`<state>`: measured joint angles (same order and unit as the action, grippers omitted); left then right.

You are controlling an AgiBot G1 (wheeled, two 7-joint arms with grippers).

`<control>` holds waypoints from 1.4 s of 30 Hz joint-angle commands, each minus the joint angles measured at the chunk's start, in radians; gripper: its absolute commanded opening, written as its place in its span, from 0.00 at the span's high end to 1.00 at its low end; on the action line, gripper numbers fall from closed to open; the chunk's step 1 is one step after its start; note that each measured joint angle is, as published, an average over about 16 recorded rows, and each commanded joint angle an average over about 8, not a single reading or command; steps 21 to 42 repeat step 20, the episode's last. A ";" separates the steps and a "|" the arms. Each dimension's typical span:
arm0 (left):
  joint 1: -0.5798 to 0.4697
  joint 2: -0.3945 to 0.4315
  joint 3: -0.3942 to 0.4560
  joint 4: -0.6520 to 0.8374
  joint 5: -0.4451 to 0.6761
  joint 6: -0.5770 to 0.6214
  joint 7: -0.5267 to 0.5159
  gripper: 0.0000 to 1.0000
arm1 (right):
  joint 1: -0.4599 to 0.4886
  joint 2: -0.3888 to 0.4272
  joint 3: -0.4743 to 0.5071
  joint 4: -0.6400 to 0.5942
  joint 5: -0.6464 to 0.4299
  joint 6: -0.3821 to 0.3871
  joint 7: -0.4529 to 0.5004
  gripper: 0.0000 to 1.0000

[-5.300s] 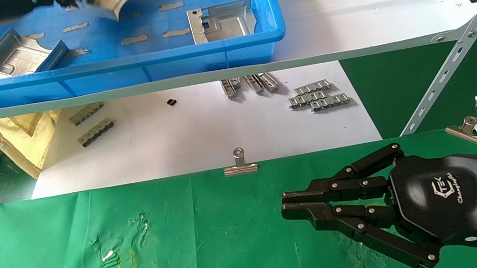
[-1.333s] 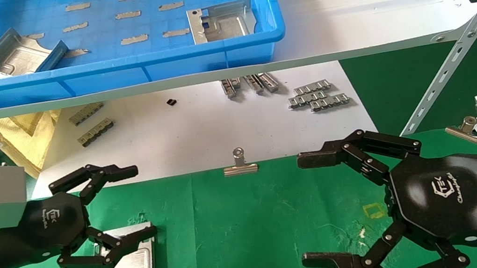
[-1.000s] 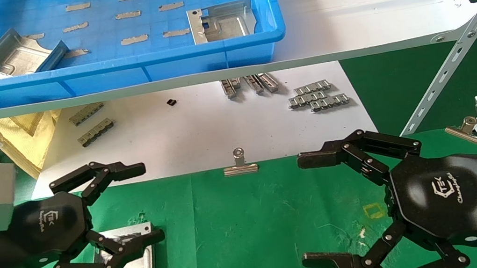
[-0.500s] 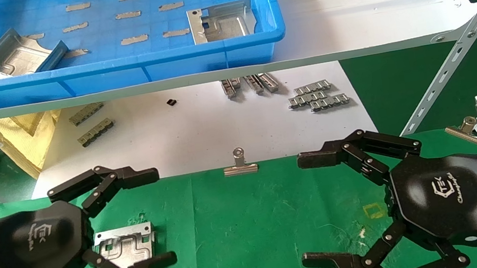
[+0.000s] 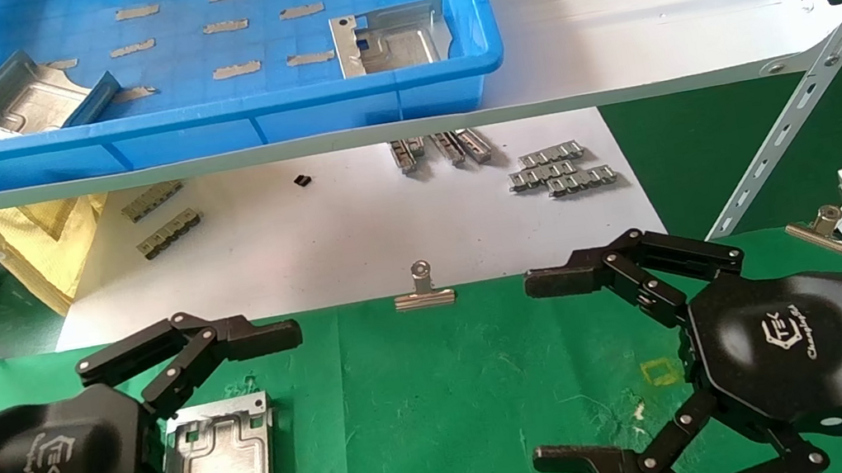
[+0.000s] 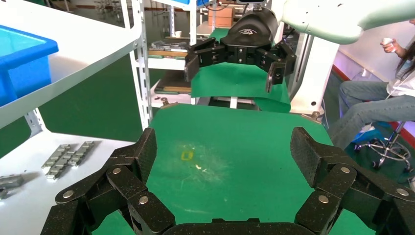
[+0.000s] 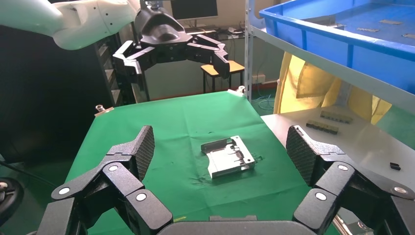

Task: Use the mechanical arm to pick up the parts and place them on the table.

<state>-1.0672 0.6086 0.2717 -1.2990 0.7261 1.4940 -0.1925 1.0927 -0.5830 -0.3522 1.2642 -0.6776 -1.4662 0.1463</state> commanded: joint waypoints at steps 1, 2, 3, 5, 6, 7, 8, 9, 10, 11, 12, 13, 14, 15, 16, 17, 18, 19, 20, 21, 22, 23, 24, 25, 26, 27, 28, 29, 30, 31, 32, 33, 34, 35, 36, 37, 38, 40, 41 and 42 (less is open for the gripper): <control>0.005 -0.002 -0.005 -0.010 -0.003 -0.001 -0.004 0.00 | 0.000 0.000 0.000 0.000 0.000 0.000 0.000 0.00; 0.004 -0.002 -0.005 -0.008 -0.002 -0.001 -0.003 0.00 | 0.000 0.000 0.000 0.000 0.000 0.000 0.000 0.00; 0.003 -0.001 -0.004 -0.006 -0.002 -0.001 -0.003 0.00 | 0.000 0.000 0.000 0.000 0.000 0.000 0.000 0.00; 0.002 -0.001 -0.002 -0.002 -0.002 -0.001 -0.001 0.00 | 0.000 0.000 0.000 0.000 0.000 0.000 0.000 0.00; 0.001 -0.001 -0.001 0.000 -0.001 -0.001 0.000 0.00 | 0.000 0.000 0.000 0.000 0.000 0.000 0.000 0.00; 0.000 0.000 0.000 0.001 -0.001 -0.001 0.001 0.00 | 0.000 0.000 0.000 0.000 0.000 0.000 0.000 0.00; -0.001 0.000 0.001 0.003 -0.001 -0.001 0.001 0.00 | 0.000 0.000 0.000 0.000 0.000 0.000 0.000 0.00; -0.001 0.000 0.002 0.004 0.000 0.000 0.002 0.00 | 0.000 0.000 0.000 0.000 0.000 0.000 0.000 0.00; -0.002 0.000 0.002 0.005 0.000 0.000 0.002 0.00 | 0.000 0.000 0.000 0.000 0.000 0.000 0.000 0.00; -0.003 0.001 0.003 0.006 0.000 0.000 0.003 0.00 | 0.000 0.000 0.000 0.000 0.000 0.000 0.000 0.00; -0.003 0.001 0.004 0.007 0.001 0.000 0.003 0.00 | 0.000 0.000 0.000 0.000 0.000 0.000 0.000 0.00; -0.004 0.001 0.004 0.008 0.001 0.000 0.003 0.00 | 0.000 0.000 0.000 0.000 0.000 0.000 0.000 0.00; -0.004 0.001 0.005 0.009 0.001 0.000 0.004 0.00 | 0.000 0.000 0.000 0.000 0.000 0.000 0.000 0.00; -0.004 0.001 0.005 0.010 0.002 0.000 0.004 0.00 | 0.000 0.000 0.000 0.000 0.000 0.000 0.000 0.00; -0.005 0.001 0.005 0.011 0.002 0.000 0.004 0.00 | 0.000 0.000 0.000 0.000 0.000 0.000 0.000 0.00; -0.005 0.002 0.006 0.012 0.002 0.001 0.005 0.00 | 0.000 0.000 0.000 0.000 0.000 0.000 0.000 0.00; -0.005 0.002 0.006 0.012 0.002 0.001 0.005 0.00 | 0.000 0.000 0.000 0.000 0.000 0.000 0.000 0.00; -0.006 0.002 0.006 0.012 0.003 0.001 0.005 0.00 | 0.000 0.000 0.000 0.000 0.000 0.000 0.000 0.00; -0.006 0.002 0.006 0.013 0.003 0.001 0.005 0.00 | 0.000 0.000 0.000 0.000 0.000 0.000 0.000 0.00; -0.006 0.002 0.006 0.013 0.003 0.001 0.005 0.00 | 0.000 0.000 0.000 0.000 0.000 0.000 0.000 0.00; -0.006 0.002 0.006 0.013 0.003 0.001 0.005 0.00 | 0.000 0.000 0.000 0.000 0.000 0.000 0.000 0.00; -0.006 0.002 0.006 0.013 0.003 0.001 0.005 0.00 | 0.000 0.000 0.000 0.000 0.000 0.000 0.000 0.00; -0.006 0.002 0.006 0.013 0.003 0.001 0.005 0.00 | 0.000 0.000 0.000 0.000 0.000 0.000 0.000 0.00; -0.006 0.002 0.006 0.013 0.003 0.001 0.005 0.00 | 0.000 0.000 0.000 0.000 0.000 0.000 0.000 0.00; -0.006 0.002 0.006 0.013 0.003 0.001 0.005 0.00 | 0.000 0.000 0.000 0.000 0.000 0.000 0.000 0.00; -0.006 0.002 0.006 0.013 0.003 0.001 0.005 0.00 | 0.000 0.000 0.000 0.000 0.000 0.000 0.000 0.00; -0.006 0.002 0.006 0.013 0.003 0.001 0.005 0.00 | 0.000 0.000 0.000 0.000 0.000 0.000 0.000 0.00; -0.006 0.002 0.006 0.013 0.003 0.001 0.005 0.00 | 0.000 0.000 0.000 0.000 0.000 0.000 0.000 0.00; -0.006 0.002 0.006 0.013 0.003 0.001 0.005 0.00 | 0.000 0.000 0.000 0.000 0.000 0.000 0.000 0.00; -0.006 0.002 0.006 0.013 0.003 0.001 0.005 0.00 | 0.000 0.000 0.000 0.000 0.000 0.000 0.000 0.00; -0.006 0.002 0.006 0.013 0.003 0.001 0.005 0.00 | 0.000 0.000 0.000 0.000 0.000 0.000 0.000 0.00; -0.006 0.002 0.006 0.013 0.003 0.001 0.005 0.00 | 0.000 0.000 0.000 0.000 0.000 0.000 0.000 0.00; -0.006 0.002 0.006 0.013 0.003 0.001 0.005 0.00 | 0.000 0.000 0.000 0.000 0.000 0.000 0.000 0.00; -0.006 0.002 0.006 0.013 0.003 0.001 0.005 0.00 | 0.000 0.000 0.000 0.000 0.000 0.000 0.000 0.00; -0.006 0.002 0.006 0.013 0.003 0.001 0.005 0.00 | 0.000 0.000 0.000 0.000 0.000 0.000 0.000 0.00; -0.006 0.002 0.006 0.013 0.003 0.001 0.005 0.00 | 0.000 0.000 0.000 0.000 0.000 0.000 0.000 0.00; -0.006 0.002 0.006 0.013 0.003 0.001 0.005 0.00 | 0.000 0.000 0.000 0.000 0.000 0.000 0.000 0.00; -0.006 0.002 0.006 0.013 0.003 0.001 0.005 0.00 | 0.000 0.000 0.000 0.000 0.000 0.000 0.000 0.00; -0.006 0.002 0.006 0.013 0.003 0.001 0.005 0.00 | 0.000 0.000 0.000 0.000 0.000 0.000 0.000 0.00; -0.006 0.002 0.006 0.013 0.003 0.001 0.005 0.00 | 0.000 0.000 0.000 0.000 0.000 0.000 0.000 0.00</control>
